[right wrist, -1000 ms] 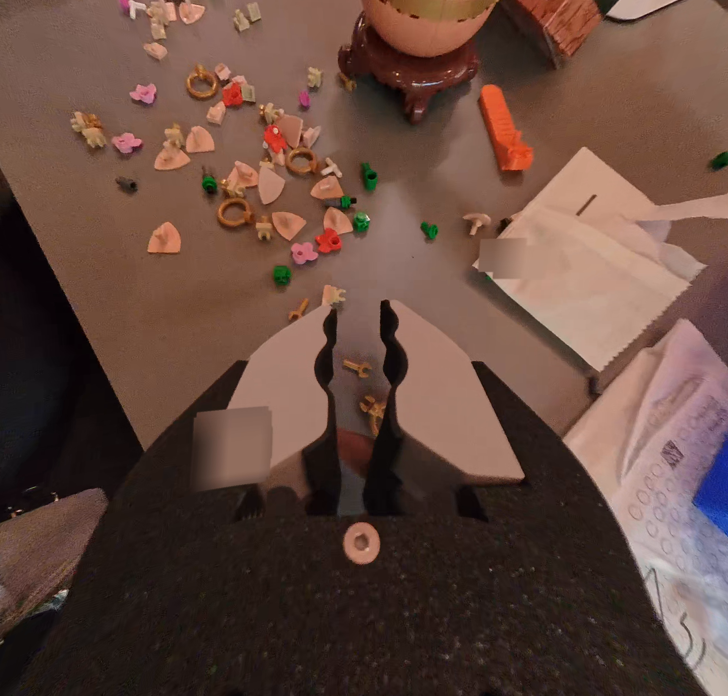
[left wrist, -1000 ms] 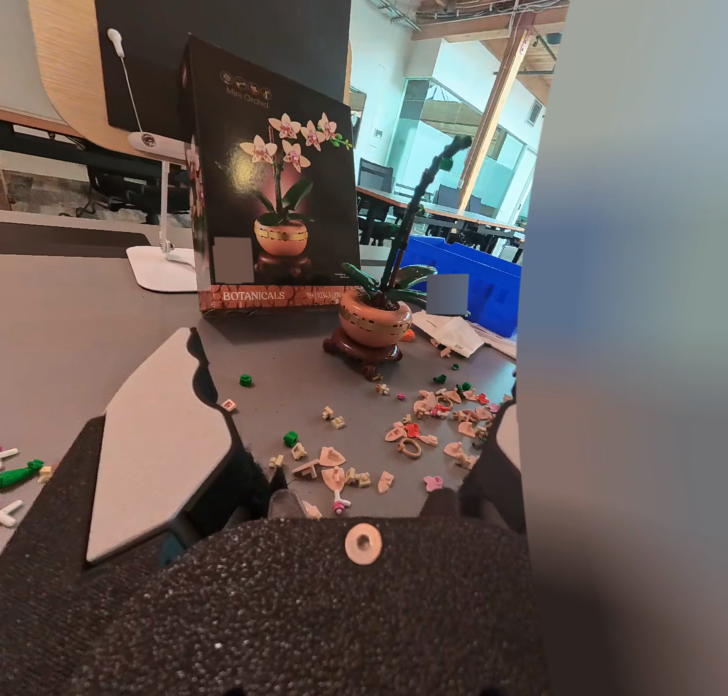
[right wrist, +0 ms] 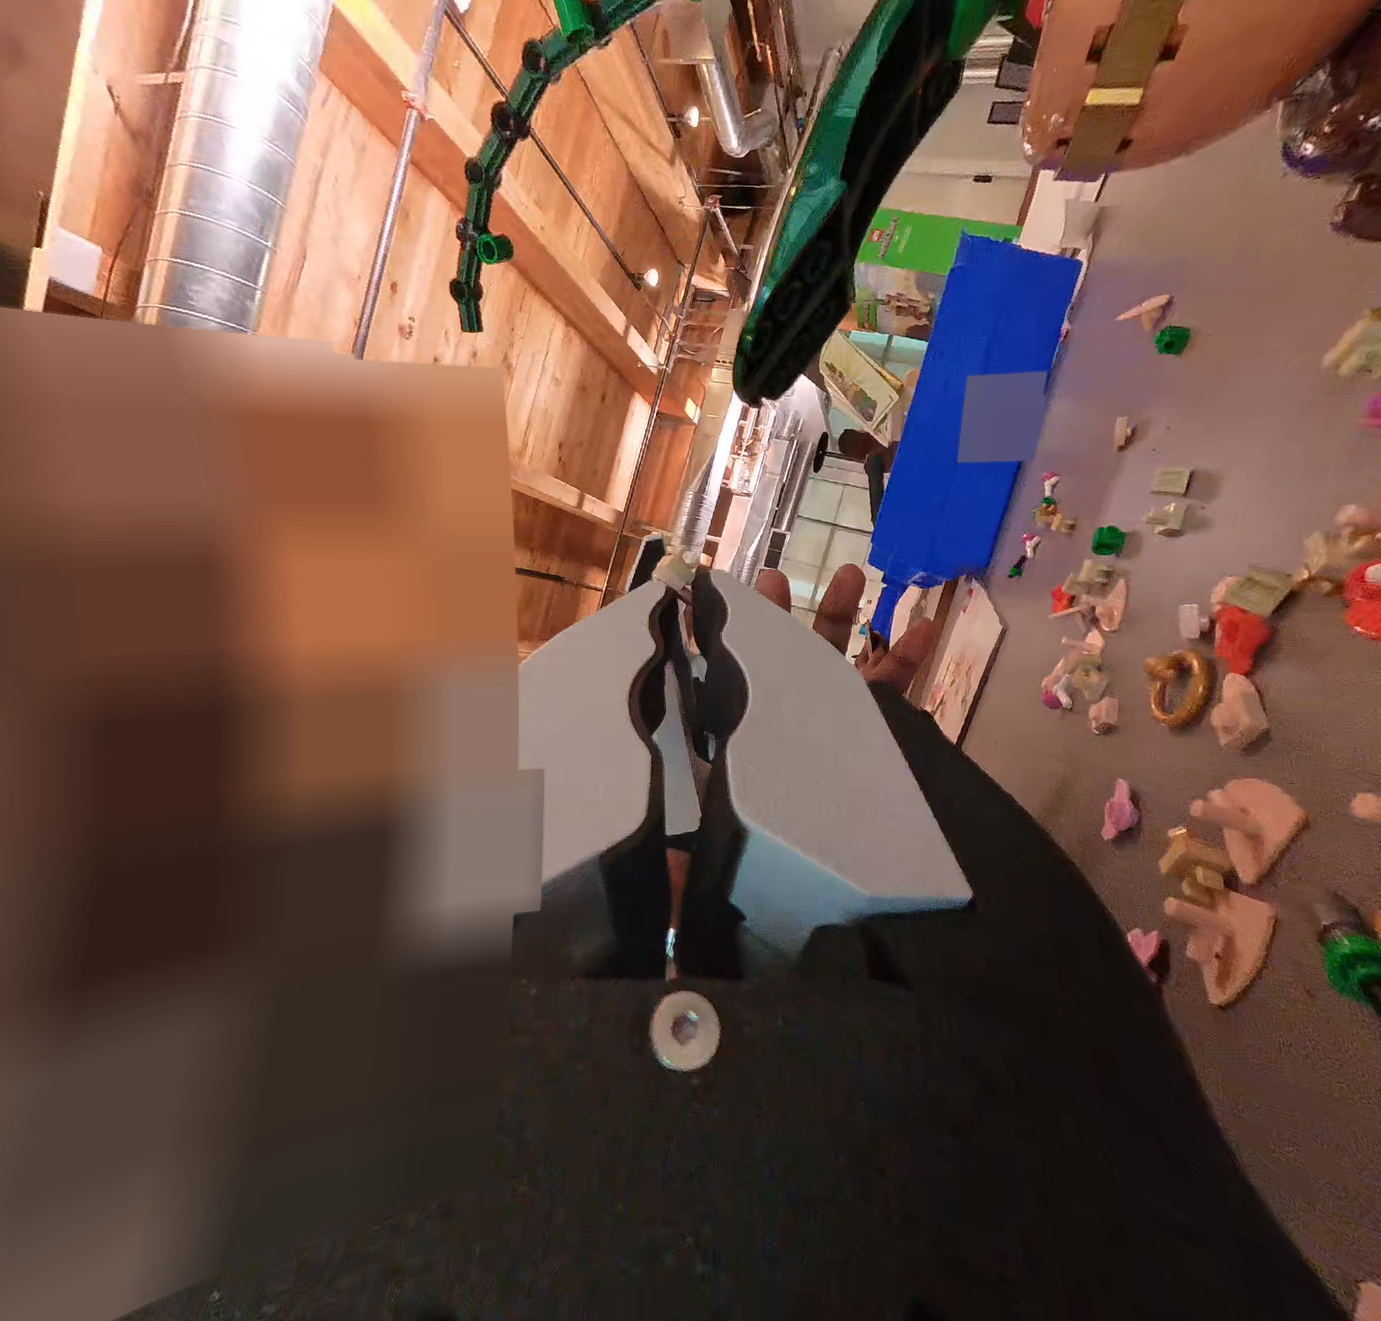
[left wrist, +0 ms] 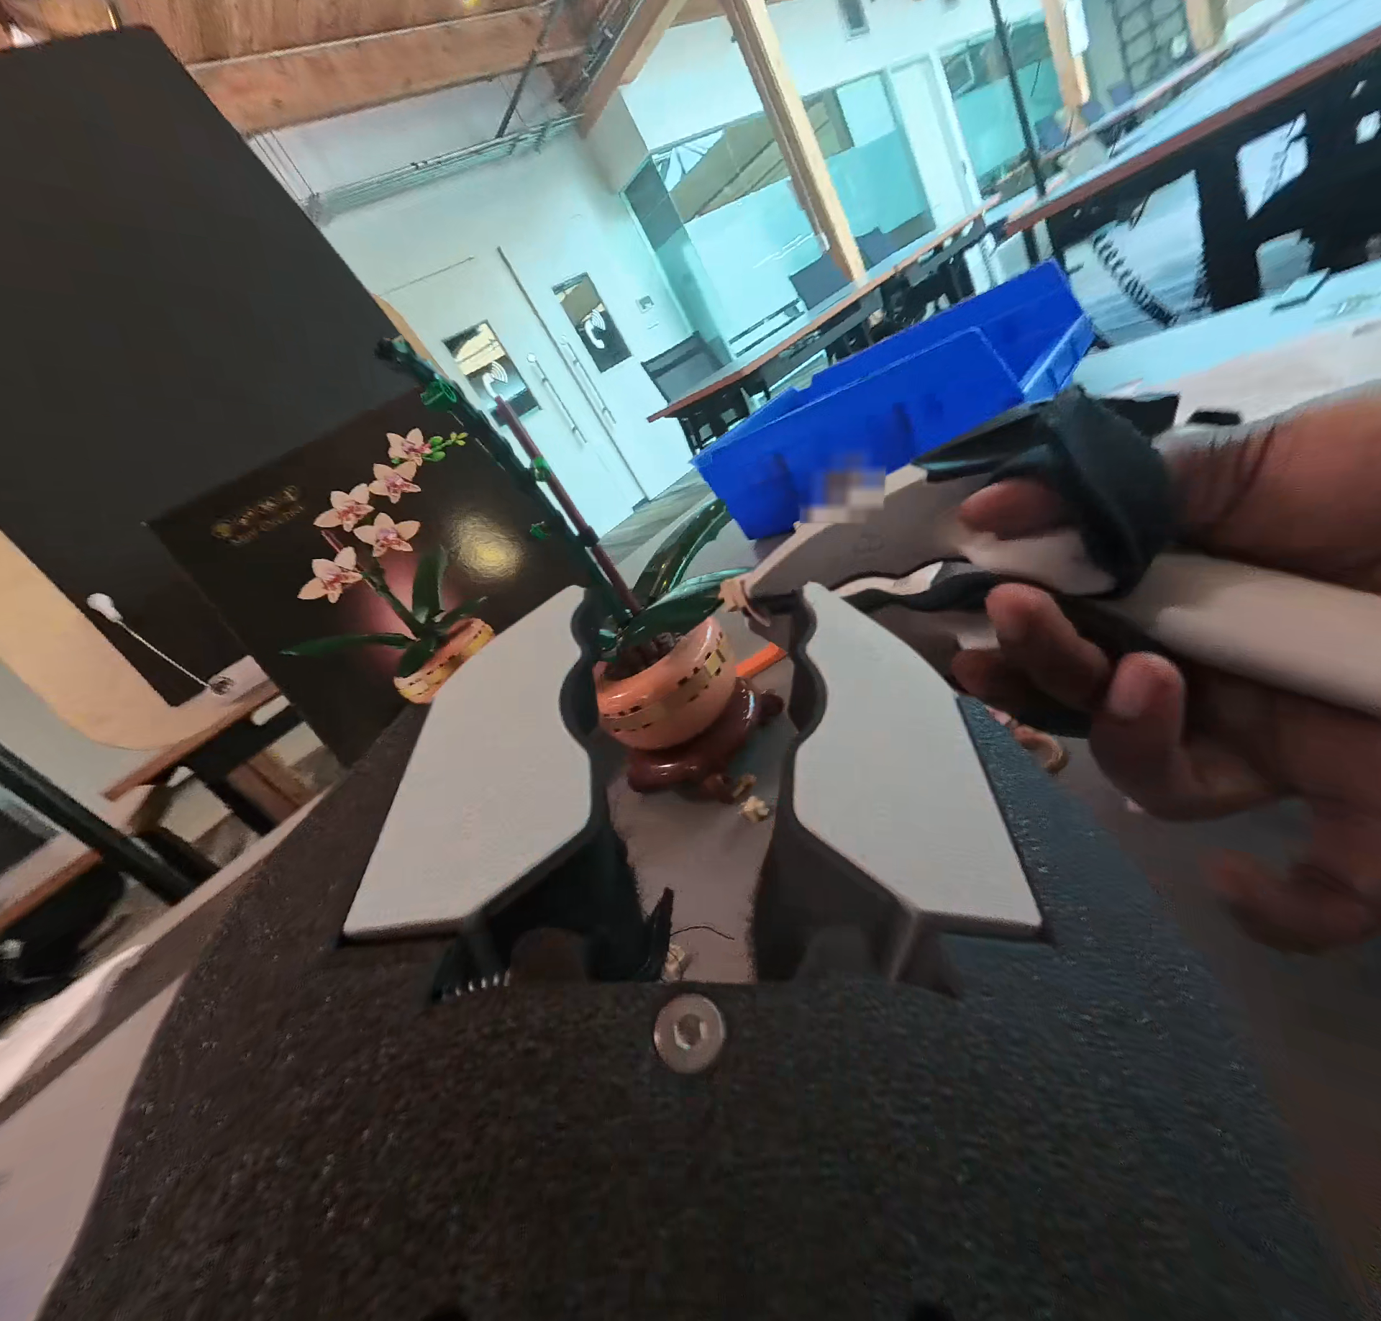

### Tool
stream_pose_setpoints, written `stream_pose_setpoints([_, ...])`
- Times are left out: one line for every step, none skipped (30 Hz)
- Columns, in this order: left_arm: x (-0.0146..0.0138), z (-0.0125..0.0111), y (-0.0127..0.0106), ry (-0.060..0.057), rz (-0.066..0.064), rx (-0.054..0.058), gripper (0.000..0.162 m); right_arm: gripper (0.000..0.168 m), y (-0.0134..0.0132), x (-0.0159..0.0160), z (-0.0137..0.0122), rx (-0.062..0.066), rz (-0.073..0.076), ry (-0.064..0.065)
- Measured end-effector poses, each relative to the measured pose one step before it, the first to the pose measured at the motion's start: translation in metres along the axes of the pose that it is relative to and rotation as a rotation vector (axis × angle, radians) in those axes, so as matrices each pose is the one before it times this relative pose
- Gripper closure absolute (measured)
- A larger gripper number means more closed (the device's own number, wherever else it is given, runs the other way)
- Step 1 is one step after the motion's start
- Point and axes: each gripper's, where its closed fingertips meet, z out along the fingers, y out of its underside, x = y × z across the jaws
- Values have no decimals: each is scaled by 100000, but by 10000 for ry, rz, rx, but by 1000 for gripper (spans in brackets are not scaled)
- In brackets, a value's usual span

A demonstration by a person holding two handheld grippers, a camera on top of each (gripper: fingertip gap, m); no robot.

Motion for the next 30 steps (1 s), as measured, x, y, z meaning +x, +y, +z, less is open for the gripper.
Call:
stream_pose_setpoints([44, 12, 206, -11, 336, -120, 115, 164, 156, 78, 105, -29, -31, 63])
stream_pose_setpoints([262, 35, 281, 98, 328, -158, 115, 164, 333, 92, 130, -176, 10, 68])
stream_pose_setpoints([246, 18, 250, 61, 319, -141, 117, 164, 385, 88, 151, -220, 7, 73])
stream_pose_setpoints([168, -27, 60, 3, 302, -44, 120, 164, 258, 124, 130, -122, 53, 67])
stream_pose_setpoints([123, -64, -38, -6, 271, 2, 123, 164, 52, 79, 40, -3, 39, 21])
stream_pose_setpoints([85, -68, -3, 20, 240, -33, 125, 164, 57, 66, 6, -46, 48, 23])
stream_pose_setpoints([92, -62, 51, 49, 195, -49, 125, 164, 69, 144, 5, -73, 15, 82])
stream_pose_setpoints([78, -79, 89, 57, 141, -41, 125, 164, 96, 192, -26, -105, -51, 143])
stream_pose_setpoints([57, -73, 100, 61, 99, -32, 125, 164, 97, 184, -30, -120, -104, 154])
stream_pose_setpoints([42, -84, 108, 63, 55, -34, 124, 164, 101, 158, -36, -151, -127, 163])
stream_pose_setpoints([72, -76, 90, 100, 30, -26, 124, 164, 120, 148, -45, -172, -158, 159])
stream_pose_setpoints([166, -80, 66, 173, 64, -3, 126, 164, 199, 130, -30, -239, -190, 167])
stream_pose_setpoints([182, -108, 18, 181, 122, 22, 127, 164, 213, 109, -52, -260, -240, 179])
stream_pose_setpoints([178, -102, 20, 173, 150, 24, 127, 164, 238, 84, -55, -276, -262, 169])
stream_pose_setpoints([185, -96, 52, 193, 96, 1, 129, 164, 189, -46, -57, -267, -244, 100])
stream_pose_setpoints([191, -66, 91, 206, -23, -21, 131, 164, 142, -129, -62, -261, -252, 48])
stream_pose_setpoints([214, -51, 88, 236, -120, -9, 133, 164, 172, -122, -34, -283, -277, 71])
stream_pose_setpoints([218, -64, 6, 242, -174, 54, 136, 164, 188, -116, -17, -286, -278, 99])
stream_pose_setpoints([93, -109, -135, 161, -191, 144, 138, 164, 176, -86, -10, -253, -275, 120])
stream_pose_setpoints([8, -145, -225, 103, -168, 208, 140, 163, 156, -200, 7, -205, -267, 38])
stream_pose_setpoints([16, -134, -161, 112, -161, 172, 141, 163, 136, -170, 15, -178, -155, 39])
stream_pose_setpoints([17, -112, -97, 125, -224, 103, 143, 163, 80, -122, 44, -130, -153, 38])
stream_pose_setpoints([14, -98, -60, 146, -340, 85, 145, 162, 57, -124, 25, -108, -239, 14])
stream_pose_setpoints([25, -104, -123, 170, -437, 130, 146, 162, 56, -114, 7, -133, -254, 11])
stream_pose_setpoints([7, -115, -160, 162, -456, 170, 146, 159, 84, -165, 16, -153, -266, -18])
stream_pose_setpoints([10, -134, -161, 193, -440, 161, 146, 152, 21, -69, -24, -127, -301, 79])
stream_pose_setpoints([20, -156, -143, 212, -431, 140, 146, 150, 39, 4, -85, -137, -349, 129])
stream_pose_setpoints([-29, -202, -158, 181, -371, 139, 146, 151, -6, 17, -142, -112, -352, 131])
stream_pose_setpoints([-43, -196, -118, 137, -277, 108, 146, 152, -22, 140, -141, -97, -286, 200])
stream_pose_setpoints([17, -168, 23, 154, -207, 12, 146, 152, -88, 149, -176, -96, -256, 177])
